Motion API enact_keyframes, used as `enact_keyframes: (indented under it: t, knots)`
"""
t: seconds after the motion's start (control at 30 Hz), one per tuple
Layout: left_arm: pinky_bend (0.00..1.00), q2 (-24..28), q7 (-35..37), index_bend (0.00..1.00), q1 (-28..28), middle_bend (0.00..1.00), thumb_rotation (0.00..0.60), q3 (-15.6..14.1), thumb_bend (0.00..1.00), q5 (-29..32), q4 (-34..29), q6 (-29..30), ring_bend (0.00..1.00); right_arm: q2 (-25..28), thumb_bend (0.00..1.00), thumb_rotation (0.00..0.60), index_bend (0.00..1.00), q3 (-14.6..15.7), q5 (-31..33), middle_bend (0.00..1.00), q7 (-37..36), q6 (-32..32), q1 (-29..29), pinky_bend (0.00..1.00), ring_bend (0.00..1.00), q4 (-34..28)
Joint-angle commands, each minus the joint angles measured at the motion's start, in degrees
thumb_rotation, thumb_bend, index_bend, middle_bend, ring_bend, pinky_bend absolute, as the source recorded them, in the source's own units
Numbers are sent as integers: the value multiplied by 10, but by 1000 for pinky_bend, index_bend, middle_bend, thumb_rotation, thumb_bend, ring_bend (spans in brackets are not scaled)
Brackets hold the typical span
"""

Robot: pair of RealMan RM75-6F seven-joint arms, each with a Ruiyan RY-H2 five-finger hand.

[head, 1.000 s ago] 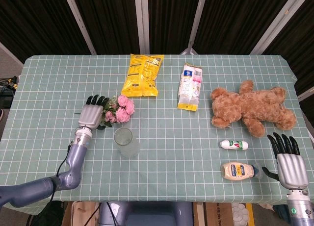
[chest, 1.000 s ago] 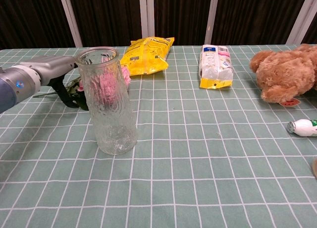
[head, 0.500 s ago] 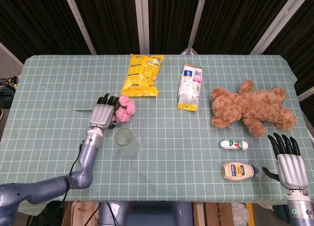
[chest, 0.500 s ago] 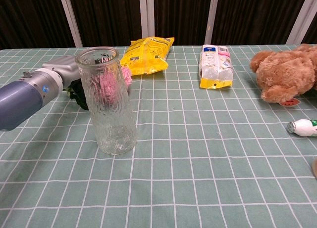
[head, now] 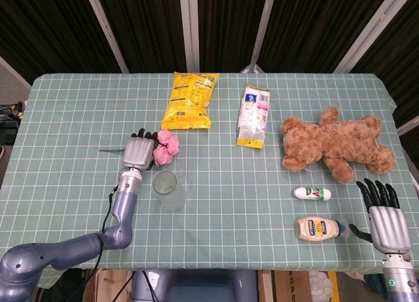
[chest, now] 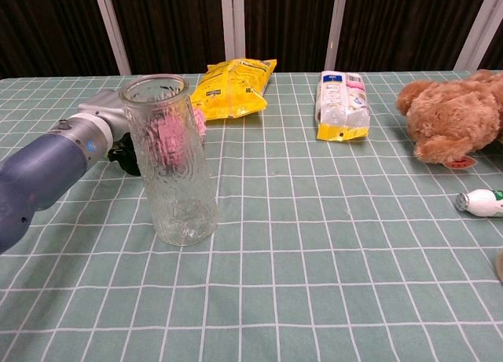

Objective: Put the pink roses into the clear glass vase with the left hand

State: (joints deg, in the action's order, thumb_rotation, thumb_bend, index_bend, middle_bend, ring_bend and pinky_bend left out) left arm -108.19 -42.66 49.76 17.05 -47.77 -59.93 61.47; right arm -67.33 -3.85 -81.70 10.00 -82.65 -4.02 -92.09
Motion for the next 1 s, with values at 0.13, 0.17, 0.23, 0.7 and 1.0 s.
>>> enact_keyframes:
  t: [0.13,0.17,0.23,0.7,1.0]
  knots:
    - [436,-27,11,337,7,426,600,-3,454,-18,46,5,293,0,169,600,124,0,0,94,-1,0,1,0,10,-2]
    - [454,-29,16,360,7,452,600,-3,468,-23,51,7,317,1,169,600,124,0,0,94,-1,-1,1,0,11,-2]
    - [463,-33,30,381,6,475,600,-5,478,-37,66,13,337,1,169,600,124,0,1,94,-1,-1,1,0,10,-3]
    - [457,51,199,391,-37,471,600,17,483,-108,-5,34,343,5,169,600,123,2,-3,94,-6,-6,4,0,11,-11]
    - [445,231,363,392,-111,466,600,75,483,-129,-264,56,335,9,169,600,124,5,-11,94,-10,-9,5,0,10,-20]
